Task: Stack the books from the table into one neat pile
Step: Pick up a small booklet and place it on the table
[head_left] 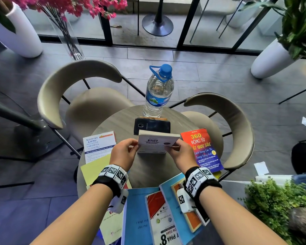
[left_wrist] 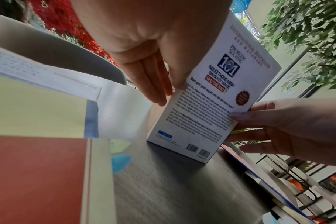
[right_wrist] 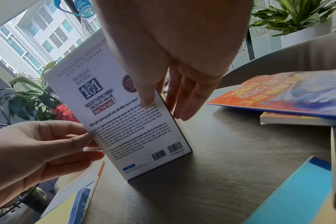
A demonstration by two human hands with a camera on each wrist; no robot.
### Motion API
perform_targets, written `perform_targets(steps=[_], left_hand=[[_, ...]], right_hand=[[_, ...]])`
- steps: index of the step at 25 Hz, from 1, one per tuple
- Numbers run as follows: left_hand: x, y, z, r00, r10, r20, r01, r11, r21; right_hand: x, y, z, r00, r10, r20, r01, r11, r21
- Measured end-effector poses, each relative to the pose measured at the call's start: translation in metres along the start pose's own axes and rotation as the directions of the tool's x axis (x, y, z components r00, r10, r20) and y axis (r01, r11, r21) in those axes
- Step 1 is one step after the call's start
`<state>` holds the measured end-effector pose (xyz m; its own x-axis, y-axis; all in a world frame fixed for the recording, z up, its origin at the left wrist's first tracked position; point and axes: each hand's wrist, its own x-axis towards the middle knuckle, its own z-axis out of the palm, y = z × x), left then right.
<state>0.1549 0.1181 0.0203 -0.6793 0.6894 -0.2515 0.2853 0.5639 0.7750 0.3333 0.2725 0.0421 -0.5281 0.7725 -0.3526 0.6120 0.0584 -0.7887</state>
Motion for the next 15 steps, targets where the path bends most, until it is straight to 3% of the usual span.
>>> perform_targets(steps=[15], left_hand=[[-0.0019,-0.0014,0.0017,1.000,-0.013,0.007,0.013,1.000,0.024]], right_hand=[[-0.0039,0.0072,0.0023,1.000,0.012,-0.006,-0.012,1.000,-0.019]])
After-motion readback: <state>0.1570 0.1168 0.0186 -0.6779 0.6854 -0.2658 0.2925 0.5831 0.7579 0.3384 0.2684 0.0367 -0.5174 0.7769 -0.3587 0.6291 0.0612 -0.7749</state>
